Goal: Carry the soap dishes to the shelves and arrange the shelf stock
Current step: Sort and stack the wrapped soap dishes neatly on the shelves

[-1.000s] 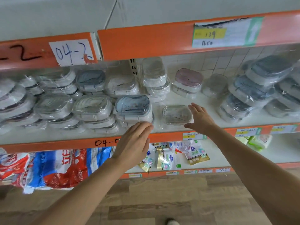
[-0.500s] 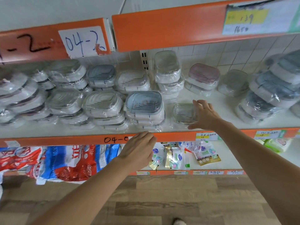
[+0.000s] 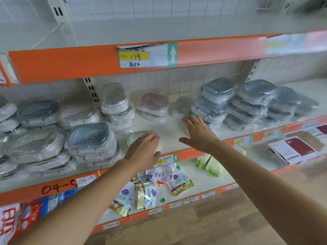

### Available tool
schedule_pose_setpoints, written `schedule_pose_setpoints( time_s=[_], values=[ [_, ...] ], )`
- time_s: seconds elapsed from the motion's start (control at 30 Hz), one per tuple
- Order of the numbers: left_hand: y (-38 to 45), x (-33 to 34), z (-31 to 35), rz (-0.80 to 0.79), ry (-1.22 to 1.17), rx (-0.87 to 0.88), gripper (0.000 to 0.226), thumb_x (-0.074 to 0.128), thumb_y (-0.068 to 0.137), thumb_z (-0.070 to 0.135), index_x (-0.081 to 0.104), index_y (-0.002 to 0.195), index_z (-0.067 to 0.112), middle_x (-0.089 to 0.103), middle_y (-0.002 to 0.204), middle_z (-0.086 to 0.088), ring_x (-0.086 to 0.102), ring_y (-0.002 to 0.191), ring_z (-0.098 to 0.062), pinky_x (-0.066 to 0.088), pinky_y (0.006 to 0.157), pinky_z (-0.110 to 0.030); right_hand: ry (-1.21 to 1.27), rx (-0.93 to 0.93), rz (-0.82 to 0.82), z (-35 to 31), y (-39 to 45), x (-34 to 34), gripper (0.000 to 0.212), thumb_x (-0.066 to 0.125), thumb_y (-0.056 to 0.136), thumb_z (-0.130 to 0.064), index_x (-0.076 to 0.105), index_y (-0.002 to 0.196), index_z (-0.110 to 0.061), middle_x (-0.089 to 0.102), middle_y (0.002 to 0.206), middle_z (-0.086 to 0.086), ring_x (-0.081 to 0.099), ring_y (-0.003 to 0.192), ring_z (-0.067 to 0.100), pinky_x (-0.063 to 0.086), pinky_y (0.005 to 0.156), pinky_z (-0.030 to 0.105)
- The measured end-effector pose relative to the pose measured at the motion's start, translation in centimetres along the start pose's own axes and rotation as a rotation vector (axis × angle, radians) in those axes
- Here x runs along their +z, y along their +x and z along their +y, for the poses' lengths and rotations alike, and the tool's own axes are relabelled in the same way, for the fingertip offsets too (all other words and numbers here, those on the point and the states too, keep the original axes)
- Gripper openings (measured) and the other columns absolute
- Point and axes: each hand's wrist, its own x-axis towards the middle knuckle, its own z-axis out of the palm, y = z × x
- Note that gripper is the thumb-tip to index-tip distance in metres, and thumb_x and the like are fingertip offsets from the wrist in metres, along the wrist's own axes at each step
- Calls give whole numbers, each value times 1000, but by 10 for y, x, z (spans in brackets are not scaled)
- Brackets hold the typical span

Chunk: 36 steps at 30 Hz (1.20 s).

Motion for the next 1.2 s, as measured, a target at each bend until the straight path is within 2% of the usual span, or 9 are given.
schedule_pose_setpoints(
  time_s=[0.1,0.33,0.47,0.63,0.77,0.9,1.03,1.13,1.2],
  values=[
    [10,-3,20,-12,-39,16,49,51,97,30,40,141,11,43,139,-1,39,130,-16,35,103,-27,22,65,35,19,-17,-22,68,63,87,-38,34,140,-8,37,140,9,31,129,28,32,103,36],
    [32,4,59,-58,-145,15,52,52,97,30,39,142,8,44,141,-3,39,130,-18,38,102,-30,58,226,37,73,-45,-48,68,63,88,-34,32,142,-7,33,143,10,28,132,28,27,107,34],
    [43,11,70,-91,-119,1,52,51,97,31,39,142,9,43,141,-3,40,129,-18,38,101,-30,96,279,57,102,-42,-61,66,61,91,-31,30,143,-4,32,144,12,26,134,29,23,108,33],
    [61,19,66,-70,-78,-41,53,51,96,30,38,144,10,41,144,-1,36,132,-17,35,104,-30,93,232,97,133,-14,-62,70,62,90,-28,27,146,-5,29,148,10,24,137,28,22,112,35],
    [77,26,55,-18,-27,-118,55,52,96,28,37,145,10,40,145,-1,34,135,-17,30,107,-27,16,126,115,154,26,-68,78,65,84,-14,22,148,-7,24,152,8,20,138,27,25,113,36],
    [87,37,42,6,12,-223,58,55,94,27,35,145,8,39,146,-3,34,135,-19,29,109,-28,-73,40,83,178,65,-74,90,64,81,-5,10,152,-12,7,159,5,6,145,24,17,118,42],
    [82,49,36,-35,29,-334,74,59,89,25,21,150,8,23,155,-4,21,143,-18,21,114,-26,-255,-57,-33,196,93,-73,100,63,82,-8,-8,152,-17,-16,159,5,-12,146,21,4,117,45],
    [75,53,32,-108,62,-411,86,57,88,22,2,153,7,-1,161,-4,4,148,-16,11,117,-24,-318,-98,-73,203,108,-72,103,63,80,-10,-11,151,-20,-21,157,6,-9,147,23,10,116,46],
    [73,51,26,-149,81,-457,89,55,88,19,-5,152,6,-11,161,-4,-5,148,-15,6,118,-25,-360,-103,-85,204,114,-72,104,64,79,-16,-11,151,-21,-17,158,6,-1,146,25,16,113,48]
  ],
)
